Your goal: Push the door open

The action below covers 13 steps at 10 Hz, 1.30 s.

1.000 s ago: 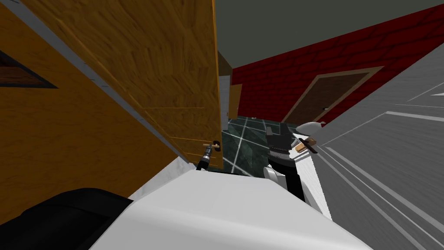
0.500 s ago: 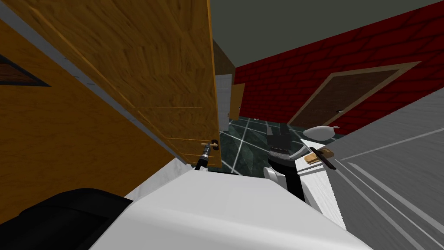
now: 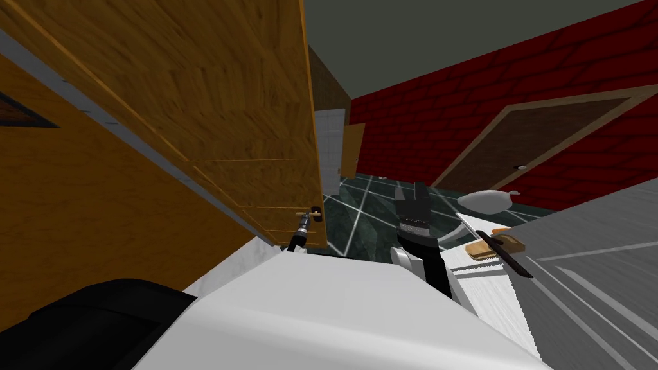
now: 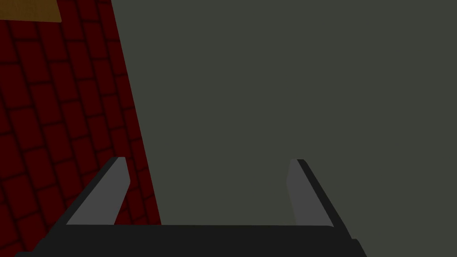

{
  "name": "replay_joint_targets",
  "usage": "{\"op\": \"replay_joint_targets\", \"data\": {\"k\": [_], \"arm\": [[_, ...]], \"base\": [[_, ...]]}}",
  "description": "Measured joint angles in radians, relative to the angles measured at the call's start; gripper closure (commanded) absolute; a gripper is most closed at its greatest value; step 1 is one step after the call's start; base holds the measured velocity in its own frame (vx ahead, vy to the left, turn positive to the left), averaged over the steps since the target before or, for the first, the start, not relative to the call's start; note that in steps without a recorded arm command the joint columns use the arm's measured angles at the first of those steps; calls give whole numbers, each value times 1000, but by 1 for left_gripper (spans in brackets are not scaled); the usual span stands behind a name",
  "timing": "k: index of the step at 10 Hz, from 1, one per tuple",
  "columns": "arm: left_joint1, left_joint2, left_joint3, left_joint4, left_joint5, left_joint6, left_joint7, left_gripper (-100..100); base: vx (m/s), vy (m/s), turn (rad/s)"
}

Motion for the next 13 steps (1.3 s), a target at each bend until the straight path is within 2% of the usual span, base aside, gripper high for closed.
{"op": "replay_joint_targets", "data": {"k": [3,6,9,10,13], "arm": [[1,16,29,-1,9,7,-1,100],[8,6,61,-4,17,-4,-8,100],[11,-23,98,-11,27,-4,-11,100],[10,-24,102,-13,28,-6,-11,100],[19,-3,121,-12,36,0,-14,100]], "base": [[188,-86,73],[212,-99,88],[161,-62,63],[124,-26,54],[181,-77,84]]}}
